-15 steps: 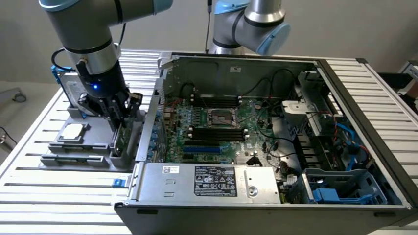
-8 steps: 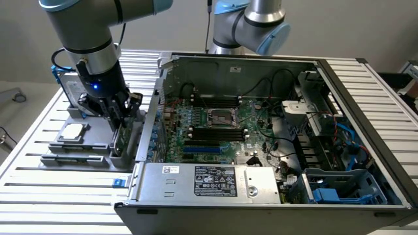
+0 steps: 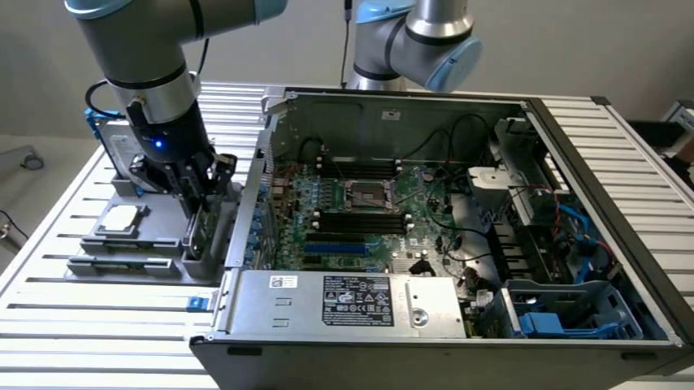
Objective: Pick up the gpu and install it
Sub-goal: 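Pick up the gpu and move the gpu toward the slot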
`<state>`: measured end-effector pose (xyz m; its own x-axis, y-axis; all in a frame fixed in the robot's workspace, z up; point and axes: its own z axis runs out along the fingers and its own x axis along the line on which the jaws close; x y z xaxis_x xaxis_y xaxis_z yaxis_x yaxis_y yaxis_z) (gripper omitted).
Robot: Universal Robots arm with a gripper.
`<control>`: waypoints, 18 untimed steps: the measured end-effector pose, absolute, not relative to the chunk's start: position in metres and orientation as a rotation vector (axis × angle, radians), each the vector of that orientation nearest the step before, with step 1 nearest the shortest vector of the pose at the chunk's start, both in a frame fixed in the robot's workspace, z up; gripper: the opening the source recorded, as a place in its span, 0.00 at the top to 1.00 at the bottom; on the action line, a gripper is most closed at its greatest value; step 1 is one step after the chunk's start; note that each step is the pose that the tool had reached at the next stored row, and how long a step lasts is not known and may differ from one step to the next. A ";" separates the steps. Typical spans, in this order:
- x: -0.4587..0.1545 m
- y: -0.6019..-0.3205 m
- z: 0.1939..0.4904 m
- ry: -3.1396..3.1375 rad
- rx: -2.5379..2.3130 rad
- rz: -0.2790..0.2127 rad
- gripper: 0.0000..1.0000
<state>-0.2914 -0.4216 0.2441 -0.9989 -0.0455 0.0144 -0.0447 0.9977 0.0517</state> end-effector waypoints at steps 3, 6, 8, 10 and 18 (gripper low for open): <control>-0.291 -0.422 0.244 -3.124 0.070 -0.080 0.73; -0.291 -0.422 0.244 -3.124 0.070 -0.080 0.73; -0.291 -0.422 0.244 -3.124 0.070 -0.080 0.73; -0.291 -0.422 0.244 -3.124 0.070 -0.080 0.73; -0.291 -0.422 0.244 -3.124 0.070 -0.080 0.59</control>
<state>-0.2914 -0.4216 0.2440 -0.9989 -0.0454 0.0144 -0.0446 0.9977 0.0517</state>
